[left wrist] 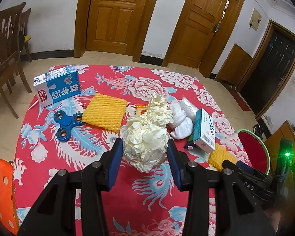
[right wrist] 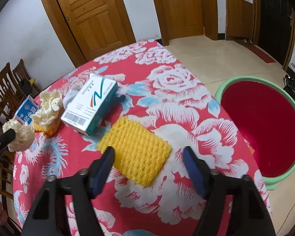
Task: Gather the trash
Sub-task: 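Grasp the yellow foam net with the right tool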
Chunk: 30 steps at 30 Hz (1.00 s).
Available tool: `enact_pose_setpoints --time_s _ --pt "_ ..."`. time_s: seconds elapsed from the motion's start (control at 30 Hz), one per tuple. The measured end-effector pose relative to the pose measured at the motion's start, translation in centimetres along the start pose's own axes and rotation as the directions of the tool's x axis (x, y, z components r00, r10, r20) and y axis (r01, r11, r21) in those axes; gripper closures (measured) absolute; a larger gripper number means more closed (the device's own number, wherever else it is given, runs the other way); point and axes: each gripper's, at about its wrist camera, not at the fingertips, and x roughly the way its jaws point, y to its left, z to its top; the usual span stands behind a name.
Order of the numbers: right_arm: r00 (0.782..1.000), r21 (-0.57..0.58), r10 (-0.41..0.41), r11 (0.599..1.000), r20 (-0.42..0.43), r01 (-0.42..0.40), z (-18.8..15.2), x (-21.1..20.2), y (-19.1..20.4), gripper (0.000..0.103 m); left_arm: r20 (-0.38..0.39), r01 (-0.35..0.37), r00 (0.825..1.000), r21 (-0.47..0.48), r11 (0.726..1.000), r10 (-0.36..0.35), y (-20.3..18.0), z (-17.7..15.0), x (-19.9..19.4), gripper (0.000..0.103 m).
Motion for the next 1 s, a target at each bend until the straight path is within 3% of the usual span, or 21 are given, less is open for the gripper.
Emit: enact_pose_setpoints --time_s 0.17,0.33,0.6,1.0 --pt "1.0 -0.028 0.031 0.999 0.001 -0.031 -0.2 0.2 0.4 0.065 -0.003 0.007 1.0 0.009 1.0 -0.007 -0.4 -0.1 0.0 0.058" --pt "0.998 -0.058 0.053 0.997 0.026 -0.052 -0.5 -0.5 1.0 0.081 -0.009 0.017 1.0 0.029 0.999 -0.017 -1.4 -0.1 0.1 0.058" --pt "0.993 -0.043 0.072 0.997 0.093 -0.068 -0.2 -3.5 0.0 0.082 -0.017 0.04 0.999 0.064 0.997 -0.039 -3.4 -0.1 0.4 0.058" --pt "0.984 0.045 -0.008 0.999 0.177 0.0 0.4 -7.3 -4.5 0.082 -0.03 0.109 0.994 0.168 0.98 -0.106 -9.1 0.0 1.1 0.058"
